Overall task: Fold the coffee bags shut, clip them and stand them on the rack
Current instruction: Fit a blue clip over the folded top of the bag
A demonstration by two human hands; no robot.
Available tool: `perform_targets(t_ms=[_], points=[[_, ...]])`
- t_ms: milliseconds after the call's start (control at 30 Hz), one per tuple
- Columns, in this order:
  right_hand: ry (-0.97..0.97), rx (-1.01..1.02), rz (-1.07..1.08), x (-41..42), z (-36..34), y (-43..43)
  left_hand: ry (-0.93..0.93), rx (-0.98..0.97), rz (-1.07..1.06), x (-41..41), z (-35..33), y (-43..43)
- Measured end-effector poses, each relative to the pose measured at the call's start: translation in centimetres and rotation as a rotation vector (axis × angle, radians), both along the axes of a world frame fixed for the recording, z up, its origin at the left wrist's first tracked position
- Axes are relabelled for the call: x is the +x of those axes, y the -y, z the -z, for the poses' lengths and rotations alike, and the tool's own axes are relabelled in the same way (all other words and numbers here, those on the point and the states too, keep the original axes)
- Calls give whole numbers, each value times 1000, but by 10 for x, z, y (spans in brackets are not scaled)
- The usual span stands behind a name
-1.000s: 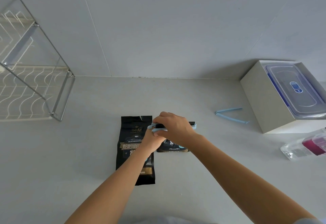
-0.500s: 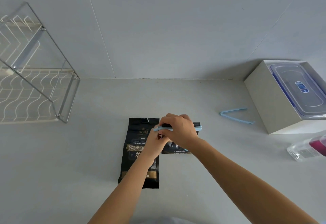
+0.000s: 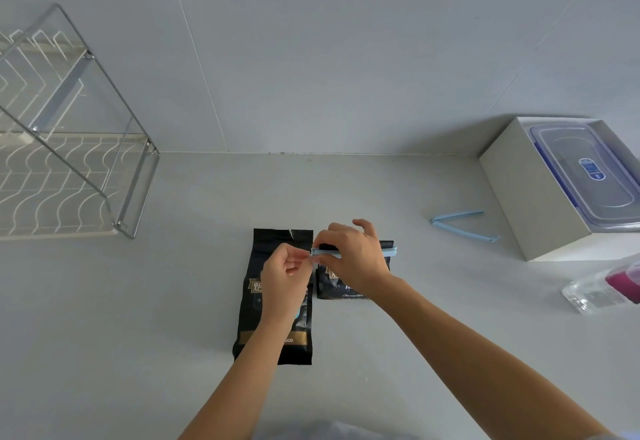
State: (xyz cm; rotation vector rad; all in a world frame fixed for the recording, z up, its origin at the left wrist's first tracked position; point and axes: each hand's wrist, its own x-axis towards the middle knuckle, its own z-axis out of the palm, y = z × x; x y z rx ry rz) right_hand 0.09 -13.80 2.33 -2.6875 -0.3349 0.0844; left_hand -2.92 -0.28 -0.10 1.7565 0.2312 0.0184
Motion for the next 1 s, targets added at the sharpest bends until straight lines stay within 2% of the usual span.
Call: perform_targets(t_ms=[367,500,600,733,867,1000], points=[[-6,65,-3,-1,-5,2,-51,-99,-17,-4,0,4],[-71,136,-47,-6,-11,8,-83,-96,15,-5,0,3],[-94,222,18,-13,-13,14,-121,-128,28,-7,0,4],[-58,301,104,-19,-9,16,-130,-210,71,-12,1,13],[-9,285,73,-24,-10,12,-112,-182,115,-12,5,13],[122,237,81,-31,-7,6,-132,-179,103,-16,8,12]])
